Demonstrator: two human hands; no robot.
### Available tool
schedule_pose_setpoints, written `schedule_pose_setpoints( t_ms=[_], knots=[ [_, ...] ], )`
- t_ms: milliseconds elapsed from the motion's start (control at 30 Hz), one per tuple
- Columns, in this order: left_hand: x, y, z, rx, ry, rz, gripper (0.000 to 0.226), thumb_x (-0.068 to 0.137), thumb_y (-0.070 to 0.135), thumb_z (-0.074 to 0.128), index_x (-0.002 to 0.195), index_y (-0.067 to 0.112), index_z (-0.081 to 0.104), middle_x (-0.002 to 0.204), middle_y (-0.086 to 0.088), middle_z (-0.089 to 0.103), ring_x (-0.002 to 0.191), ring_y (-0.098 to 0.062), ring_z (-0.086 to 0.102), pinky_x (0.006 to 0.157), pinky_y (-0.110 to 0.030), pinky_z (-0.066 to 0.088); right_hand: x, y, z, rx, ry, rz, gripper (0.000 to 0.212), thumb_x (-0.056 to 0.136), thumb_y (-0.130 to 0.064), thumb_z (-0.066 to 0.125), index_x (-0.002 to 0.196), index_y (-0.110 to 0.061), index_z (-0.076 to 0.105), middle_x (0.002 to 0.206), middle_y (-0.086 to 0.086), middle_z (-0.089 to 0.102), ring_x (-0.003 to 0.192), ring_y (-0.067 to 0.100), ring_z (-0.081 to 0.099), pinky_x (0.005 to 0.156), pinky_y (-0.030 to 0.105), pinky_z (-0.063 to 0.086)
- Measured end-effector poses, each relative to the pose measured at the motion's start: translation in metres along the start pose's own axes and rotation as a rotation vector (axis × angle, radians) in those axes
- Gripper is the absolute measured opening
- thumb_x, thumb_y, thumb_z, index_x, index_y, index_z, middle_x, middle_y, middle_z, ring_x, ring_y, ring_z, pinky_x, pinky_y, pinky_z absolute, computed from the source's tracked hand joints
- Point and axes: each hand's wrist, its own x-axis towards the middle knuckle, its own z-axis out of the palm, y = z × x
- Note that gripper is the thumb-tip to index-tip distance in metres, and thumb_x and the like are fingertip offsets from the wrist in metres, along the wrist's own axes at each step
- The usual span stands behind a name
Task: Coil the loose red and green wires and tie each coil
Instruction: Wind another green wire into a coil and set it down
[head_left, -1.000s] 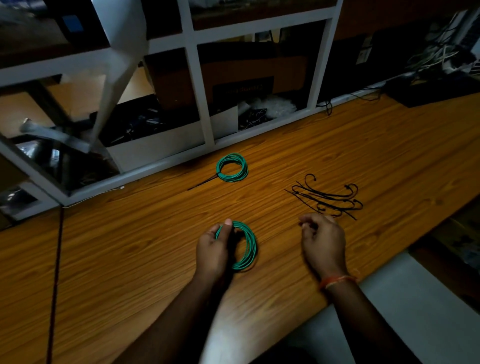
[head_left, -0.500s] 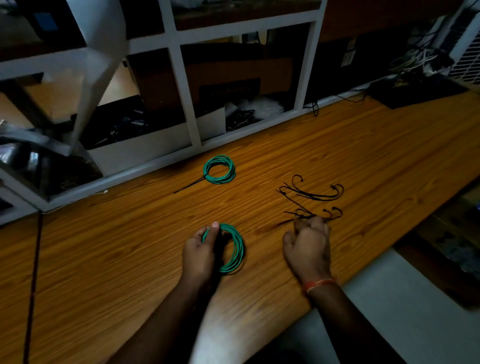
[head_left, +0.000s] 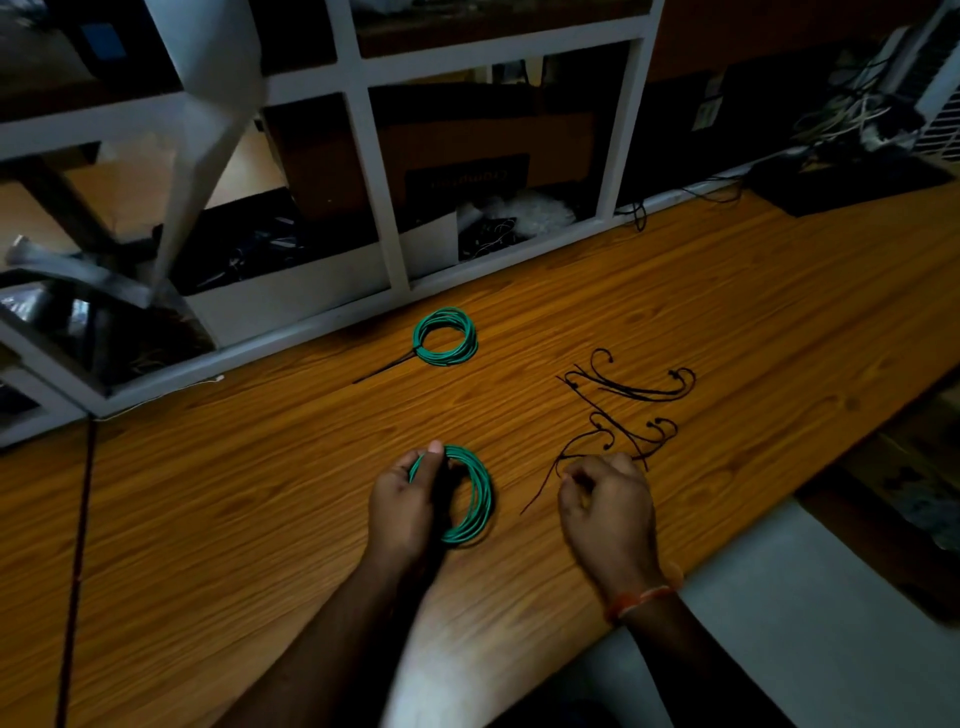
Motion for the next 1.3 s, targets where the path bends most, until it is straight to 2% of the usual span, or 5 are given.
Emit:
schedule_pose_setpoints(
  t_ms=[333, 833, 1000, 1200, 1300],
  knots=[
    [-0.001, 0.001, 0.0, 0.037, -0.008, -0.002, 0.026, 0.1, 0.032, 0.062, 0.095, 0.007, 0.068, 0.082, -0.011, 0.073, 0.067, -0.017, 0.068, 0.056, -0.025, 0.046, 0.049, 0.015, -0.007, -0.114, -0.029, 0.14, 0.039, 0.094, -0.006, 0.054, 0.13, -0.009, 0.067, 0.12, 0.015, 0.06, 0.115, 0.03, 0.054, 0.094, 0.033, 0.047],
    [-0.003, 0.001, -0.001, 0.011, -0.007, 0.027, 0.024, 0.102, 0.029, 0.06, 0.092, 0.007, 0.065, 0.078, -0.011, 0.072, 0.061, -0.017, 0.063, 0.049, -0.023, 0.042, -0.007, -0.019, 0.023, -0.137, -0.131, -0.232, 0.016, 0.082, -0.029, 0.055, 0.085, -0.02, 0.067, 0.088, 0.003, 0.055, 0.087, 0.025, 0.051, 0.077, 0.035, 0.049],
    [-0.002, 0.0, -0.005, -0.056, -0.01, 0.037, 0.022, 0.102, 0.031, 0.058, 0.098, 0.009, 0.061, 0.071, -0.01, 0.062, 0.054, -0.013, 0.036, 0.044, -0.022, 0.024, -0.022, -0.031, 0.026, -0.071, -0.167, -0.286, 0.029, 0.082, -0.03, 0.041, 0.086, -0.021, 0.069, 0.085, 0.0, 0.055, 0.085, 0.023, 0.052, 0.074, 0.034, 0.049],
    [-0.003, -0.001, -0.007, -0.097, 0.028, 0.037, 0.024, 0.103, 0.031, 0.056, 0.087, 0.013, 0.061, 0.067, -0.008, 0.066, 0.047, -0.012, 0.034, 0.042, -0.021, 0.023, -0.013, -0.044, 0.015, -0.028, -0.224, -0.223, 0.004, 0.086, -0.023, 0.067, 0.089, -0.022, 0.069, 0.09, 0.0, 0.061, 0.089, 0.021, 0.056, 0.076, 0.032, 0.048],
    [0.002, -0.006, -0.009, -0.095, 0.072, 0.042, 0.023, 0.102, 0.031, 0.058, 0.088, 0.013, 0.062, 0.071, -0.012, 0.067, 0.049, -0.01, 0.036, 0.044, -0.02, 0.024, 0.01, -0.063, 0.021, -0.034, -0.189, -0.188, 0.015, 0.091, -0.033, 0.067, 0.098, -0.021, 0.072, 0.096, 0.001, 0.064, 0.093, 0.02, 0.057, 0.077, 0.032, 0.047]
  ],
)
